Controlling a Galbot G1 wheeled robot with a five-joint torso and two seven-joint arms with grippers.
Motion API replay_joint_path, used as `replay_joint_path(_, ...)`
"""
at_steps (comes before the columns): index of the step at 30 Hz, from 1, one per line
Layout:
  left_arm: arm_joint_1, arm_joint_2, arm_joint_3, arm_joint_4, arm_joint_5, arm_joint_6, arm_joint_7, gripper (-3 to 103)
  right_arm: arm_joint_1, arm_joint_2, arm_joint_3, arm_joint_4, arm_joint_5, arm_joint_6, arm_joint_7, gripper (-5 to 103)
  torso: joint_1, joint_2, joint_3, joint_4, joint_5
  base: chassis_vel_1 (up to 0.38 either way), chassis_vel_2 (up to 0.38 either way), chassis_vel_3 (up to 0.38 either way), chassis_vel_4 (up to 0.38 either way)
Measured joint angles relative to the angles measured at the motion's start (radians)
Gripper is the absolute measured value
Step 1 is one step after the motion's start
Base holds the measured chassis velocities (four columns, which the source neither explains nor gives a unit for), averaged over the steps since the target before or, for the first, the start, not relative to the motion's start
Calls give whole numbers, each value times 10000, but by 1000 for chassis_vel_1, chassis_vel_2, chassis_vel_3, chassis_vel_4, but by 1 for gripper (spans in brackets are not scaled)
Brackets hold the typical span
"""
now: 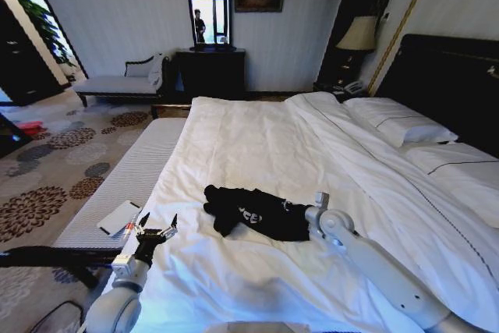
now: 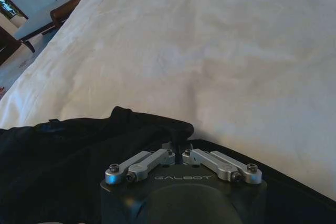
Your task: Fold the clothes on the bed.
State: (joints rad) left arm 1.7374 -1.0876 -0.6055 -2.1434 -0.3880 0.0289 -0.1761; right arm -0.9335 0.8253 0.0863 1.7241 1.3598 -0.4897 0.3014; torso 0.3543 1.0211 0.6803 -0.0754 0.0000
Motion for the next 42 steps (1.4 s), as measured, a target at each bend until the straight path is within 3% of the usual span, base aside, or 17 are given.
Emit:
replay_joint_path(5, -83, 45, 0, 0, -161, 67, -37, 100, -91, -46, 67, 161, -120, 16, -60, 1, 0, 1, 0, 1, 0, 0, 0, 0, 0)
replay_joint_path(9, -1387, 985, 280, 187, -1783, 946, -459, 100, -386, -244, 327, 536, -431, 42, -228, 1, 0, 0, 1, 0, -2, 0, 0, 0, 0)
replay_joint_path(10, -1387, 985, 280, 187, -1783, 946, -459, 100, -386, -244, 327, 536, -431, 42, -228, 1, 0, 0, 1, 0, -2, 0, 0, 0, 0)
replay_joint_path(17, -3464, 2571, 1249, 902, -4317, 1642, -906, 100, -489, -360, 420, 715, -550, 48, -269, 1, 1, 0, 1, -3, -1, 0, 0, 0, 0)
replay_joint_path(19, -4003, 2941, 1569, 1120, -5020, 1786, -941, 100, -221, -345, 103, 648, -548, 49, -270, 1, 0, 0, 0, -17, -3, 0, 0, 0, 0)
replay_joint_path(20, -4042, 3020, 1592, 1188, -5212, 1831, -937, 100, 103, -300, -252, 534, -528, 49, -272, 1, 1, 0, 1, -9, -1, 0, 0, 0, 0)
replay_joint_path(21, -4042, 3020, 1592, 1188, -5212, 1831, -937, 100, 103, -300, -252, 534, -528, 49, -272, 1, 1, 0, 1, -9, -1, 0, 0, 0, 0)
replay_joint_path(23, -4226, 3078, 1723, 1376, -5515, 1932, -933, 100, 604, -237, -793, 396, -502, 51, -290, 1, 1, 0, 1, 14, 3, 0, 0, 0, 0)
replay_joint_path(27, -4920, 3114, 2244, 1776, -5894, 2045, -892, 100, 860, -241, -1065, 366, -466, 53, -290, 1, 1, 0, 2, 10, -3, 0, 0, 0, 0)
replay_joint_path(30, -5989, 3038, 3101, 2411, -6044, 2062, -658, 100, 966, -298, -1148, 362, -418, 52, -265, 1, 1, -1, 2, -6, -2, 0, 0, 0, 0)
replay_joint_path(37, -7262, 2751, 4361, 3223, -6605, 2158, -474, 100, 1026, -390, -1126, 320, -301, 53, -189, 1, 2, -1, 2, -1, 2, 0, 0, 0, 0)
replay_joint_path(42, -7883, 2119, 5237, 3859, -6755, 2216, -543, 100, 995, -431, -1059, 331, -261, 52, -160, 1, 0, 0, 1, 0, 0, 0, 0, 0, 0)
